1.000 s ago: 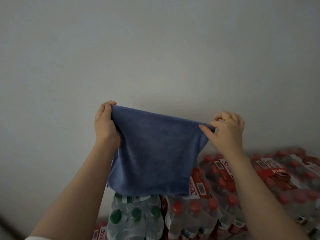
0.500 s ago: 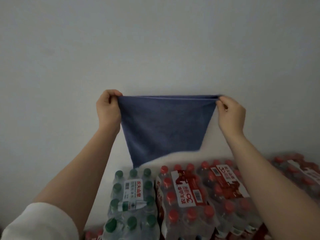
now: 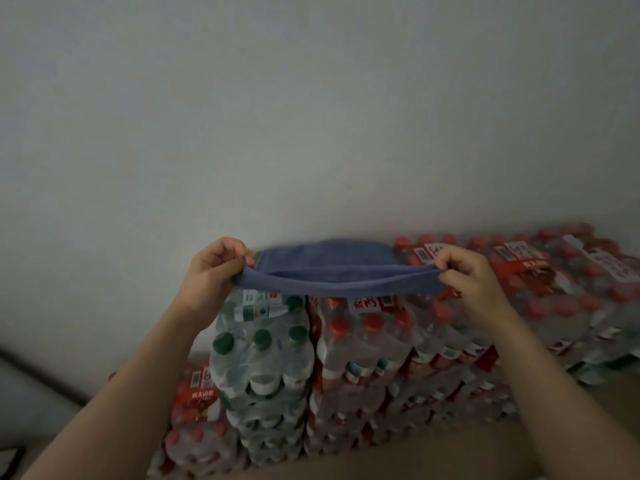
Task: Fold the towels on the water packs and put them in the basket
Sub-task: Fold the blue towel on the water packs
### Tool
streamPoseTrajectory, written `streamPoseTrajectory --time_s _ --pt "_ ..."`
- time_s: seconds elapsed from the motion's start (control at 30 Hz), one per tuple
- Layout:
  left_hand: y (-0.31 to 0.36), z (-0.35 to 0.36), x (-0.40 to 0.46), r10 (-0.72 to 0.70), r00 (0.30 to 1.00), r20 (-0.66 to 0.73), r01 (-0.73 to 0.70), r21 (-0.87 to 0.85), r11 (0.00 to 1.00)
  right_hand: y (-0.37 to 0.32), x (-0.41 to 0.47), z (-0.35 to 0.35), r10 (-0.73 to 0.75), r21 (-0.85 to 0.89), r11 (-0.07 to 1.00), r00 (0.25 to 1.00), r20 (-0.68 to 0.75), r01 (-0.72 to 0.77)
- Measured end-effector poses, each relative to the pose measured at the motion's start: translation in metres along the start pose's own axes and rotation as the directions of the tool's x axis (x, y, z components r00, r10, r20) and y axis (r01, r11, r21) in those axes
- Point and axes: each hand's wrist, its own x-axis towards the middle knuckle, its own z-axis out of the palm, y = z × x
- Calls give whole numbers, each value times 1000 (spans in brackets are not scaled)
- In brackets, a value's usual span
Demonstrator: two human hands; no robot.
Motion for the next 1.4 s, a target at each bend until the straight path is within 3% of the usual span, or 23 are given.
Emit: streamPoseTrajectory --time_s 0.13,0.23,0.3,0.4,0.57,0.7,0.9,1.0,1.13,1.23,1.33,1.4 --pt "-15 -8 -20 -176 919 352 227 -109 968 12 -10 5 107 74 988 954 279 -133" --pt "-26 -12 -20 -223 874 432 294 -104 950 16 -12 11 217 83 957 875 432 -278" --pt "-30 -14 -17 -249 867 432 318 -96 943 21 -11 13 271 75 939 855 442 -336" --pt "-31 -16 -10 -239 904 354 289 -94 953 28 -4 13 325 66 928 883 339 -367" --pt "-29 -8 19 -158 987 -15 159 120 980 44 28 15 365 16 931 929 -58 -365" --pt "-31 -3 49 -78 982 -170 138 375 917 63 60 18 333 -108 932 935 -118 -345" --pt "-44 4 92 -105 942 -319 259 490 833 90 100 31 357 -306 865 917 -178 -397" --pt "-52 7 108 -70 939 -336 285 650 705 99 111 36 396 -362 822 898 -190 -439" --pt "-61 19 110 -1 969 -249 227 880 417 97 111 44 343 -578 736 930 -128 -351" --pt "-67 44 96 83 996 15 -46 921 387 75 99 67 169 -544 827 986 3 -140" --pt "-82 82 78 -30 952 304 -275 897 347 57 79 98 90 -411 911 960 264 28" --pt "-97 94 69 -163 921 355 -320 925 205 61 68 110 87 -455 884 916 393 111"
